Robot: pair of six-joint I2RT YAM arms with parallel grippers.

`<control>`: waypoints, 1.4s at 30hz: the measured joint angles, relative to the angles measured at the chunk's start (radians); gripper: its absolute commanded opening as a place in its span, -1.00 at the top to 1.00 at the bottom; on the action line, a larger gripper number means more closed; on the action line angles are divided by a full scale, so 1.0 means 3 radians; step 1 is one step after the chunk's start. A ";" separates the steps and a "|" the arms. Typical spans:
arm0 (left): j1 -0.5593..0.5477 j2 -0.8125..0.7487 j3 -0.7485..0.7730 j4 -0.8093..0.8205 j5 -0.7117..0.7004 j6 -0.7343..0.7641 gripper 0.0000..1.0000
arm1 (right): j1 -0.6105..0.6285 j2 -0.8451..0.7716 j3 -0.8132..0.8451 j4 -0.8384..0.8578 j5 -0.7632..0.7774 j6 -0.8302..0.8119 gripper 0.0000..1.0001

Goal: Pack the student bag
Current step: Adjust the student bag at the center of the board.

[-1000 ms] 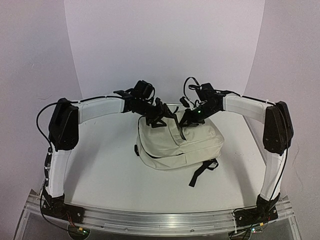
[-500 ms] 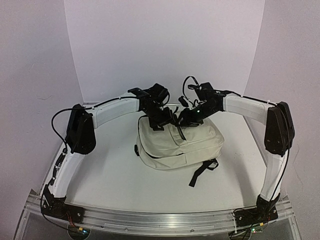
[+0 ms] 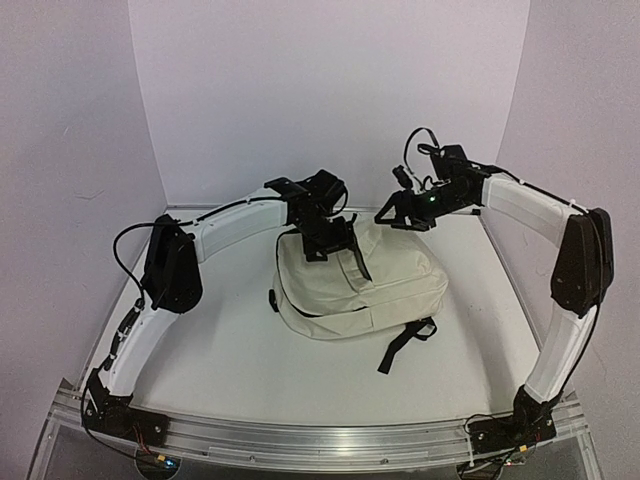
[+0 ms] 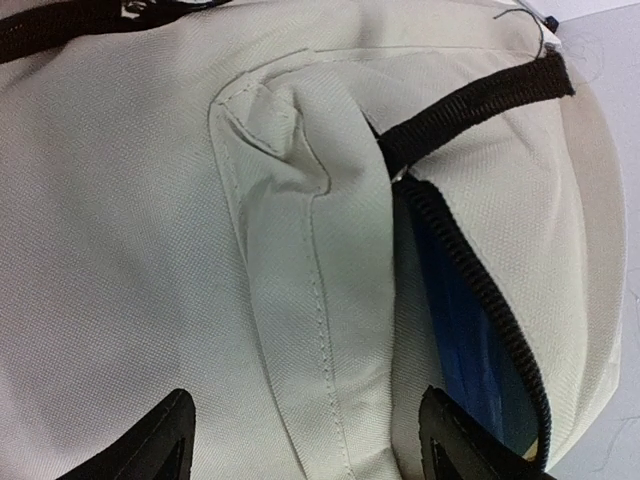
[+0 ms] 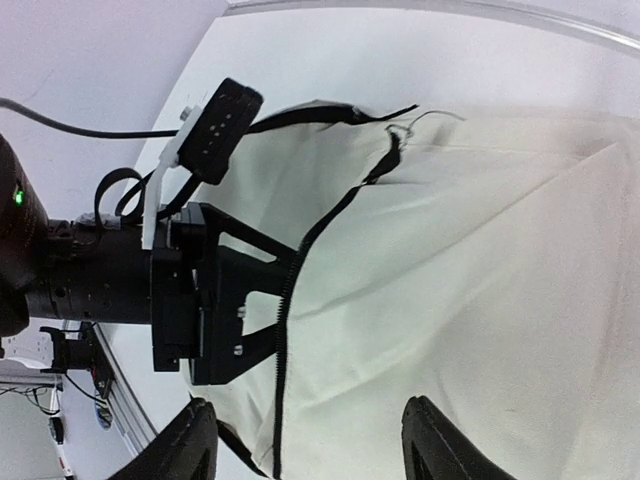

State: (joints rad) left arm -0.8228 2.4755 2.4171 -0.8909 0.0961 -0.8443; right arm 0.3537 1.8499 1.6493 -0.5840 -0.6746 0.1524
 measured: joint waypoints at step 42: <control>0.0128 -0.1036 -0.1153 -0.0287 -0.0126 0.0530 -0.64 | 0.0085 0.0131 -0.1317 0.0708 -0.1199 0.0866 -0.80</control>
State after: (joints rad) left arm -0.7845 2.1647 2.0713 -0.9771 0.0583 -0.6852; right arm 0.3793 1.8891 1.2543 -0.3717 -1.0342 0.4122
